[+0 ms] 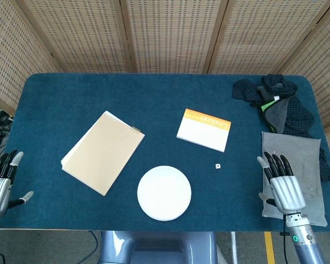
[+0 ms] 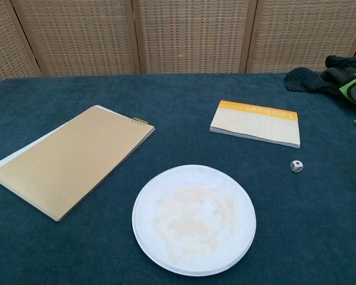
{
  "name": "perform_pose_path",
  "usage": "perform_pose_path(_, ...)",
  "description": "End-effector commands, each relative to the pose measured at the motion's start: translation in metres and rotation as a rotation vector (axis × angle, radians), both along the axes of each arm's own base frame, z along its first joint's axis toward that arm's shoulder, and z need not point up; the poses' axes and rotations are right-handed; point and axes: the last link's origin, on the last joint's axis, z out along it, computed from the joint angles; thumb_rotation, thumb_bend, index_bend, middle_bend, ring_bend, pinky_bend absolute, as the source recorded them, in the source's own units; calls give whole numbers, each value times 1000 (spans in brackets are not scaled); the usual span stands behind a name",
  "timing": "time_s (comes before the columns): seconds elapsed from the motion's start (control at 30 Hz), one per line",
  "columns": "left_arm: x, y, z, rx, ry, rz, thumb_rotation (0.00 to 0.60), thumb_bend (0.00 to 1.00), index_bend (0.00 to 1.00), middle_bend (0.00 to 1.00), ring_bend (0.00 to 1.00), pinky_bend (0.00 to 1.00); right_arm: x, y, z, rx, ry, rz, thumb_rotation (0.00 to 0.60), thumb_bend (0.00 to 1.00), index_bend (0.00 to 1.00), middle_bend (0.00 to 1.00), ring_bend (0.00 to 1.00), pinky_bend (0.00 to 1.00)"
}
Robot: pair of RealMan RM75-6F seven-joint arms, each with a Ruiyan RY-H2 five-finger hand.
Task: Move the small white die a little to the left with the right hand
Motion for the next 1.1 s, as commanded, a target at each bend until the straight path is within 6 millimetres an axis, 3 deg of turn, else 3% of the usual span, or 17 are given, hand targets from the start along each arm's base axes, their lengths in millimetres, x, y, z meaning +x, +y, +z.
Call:
perform_pose_path(0.03, -1, 1, 0, -2, 6, 3, 600, 0, 0, 0, 0, 0, 0, 0, 0, 1, 2, -5, 600, 138, 0, 0, 0, 0)
perform_pose_path(0.63, -2, 2, -1, 2, 9, 11, 600, 0, 0, 0, 0, 0, 5, -7, -5, 17, -26, -10, 600, 138, 15, 0, 0, 0)
perform_pose_path(0.9, -3, 5, -2, 2, 11, 20, 600, 0, 0, 0, 0, 0, 42, -38, -23, 58, -29, 78, 600, 147, 269, 7, 0, 0)
perform_pose_path(1.1, -4, 6, -4, -4, 10, 25, 600, 0, 0, 0, 0, 0, 67, -73, -62, 113, -35, 90, 600, 225, 417, 110, 0, 1)
